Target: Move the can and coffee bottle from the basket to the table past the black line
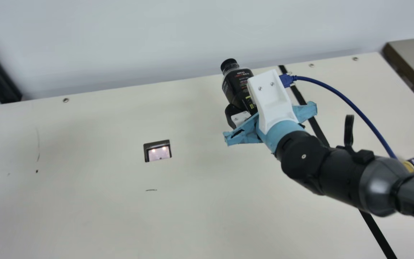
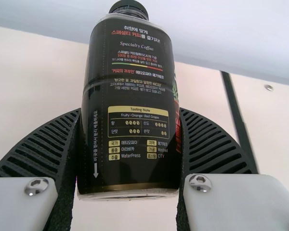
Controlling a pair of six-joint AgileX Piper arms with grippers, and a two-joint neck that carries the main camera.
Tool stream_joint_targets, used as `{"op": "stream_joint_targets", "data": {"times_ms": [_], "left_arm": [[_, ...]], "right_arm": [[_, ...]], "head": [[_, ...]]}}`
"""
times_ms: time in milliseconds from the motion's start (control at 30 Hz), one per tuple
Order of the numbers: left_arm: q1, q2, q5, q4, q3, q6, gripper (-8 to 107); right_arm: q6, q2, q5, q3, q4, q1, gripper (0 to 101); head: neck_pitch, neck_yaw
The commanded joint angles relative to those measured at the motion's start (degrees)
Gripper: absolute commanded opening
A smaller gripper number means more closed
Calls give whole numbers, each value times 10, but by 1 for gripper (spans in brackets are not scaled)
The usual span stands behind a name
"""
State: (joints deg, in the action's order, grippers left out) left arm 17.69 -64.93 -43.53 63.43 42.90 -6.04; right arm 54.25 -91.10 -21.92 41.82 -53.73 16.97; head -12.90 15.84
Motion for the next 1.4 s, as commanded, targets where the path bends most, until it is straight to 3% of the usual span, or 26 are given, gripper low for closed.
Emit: {"op": "stream_joint_targets", "data": {"times_ms": [0, 333, 767, 1100, 1367], "left_arm": [[0, 0, 0, 0, 0, 0, 90], [0, 0, 0, 0, 0, 0, 90], [0, 0, 0, 0, 0, 0, 90], [0, 0, 0, 0, 0, 0, 90], [0, 0, 0, 0, 0, 0, 90]], "right_arm": [[-3, 7, 4, -10, 7, -28, 0], [-23, 36, 18, -45, 55, -126, 0], [-59, 51, 41, -61, 126, -232, 0], [-67, 40, 34, -71, 154, -289, 0], [-42, 19, 18, -81, 148, -314, 0]], "head": [[-2, 29], [-14, 143], [-41, 265], [-45, 284], [-45, 284]]}}
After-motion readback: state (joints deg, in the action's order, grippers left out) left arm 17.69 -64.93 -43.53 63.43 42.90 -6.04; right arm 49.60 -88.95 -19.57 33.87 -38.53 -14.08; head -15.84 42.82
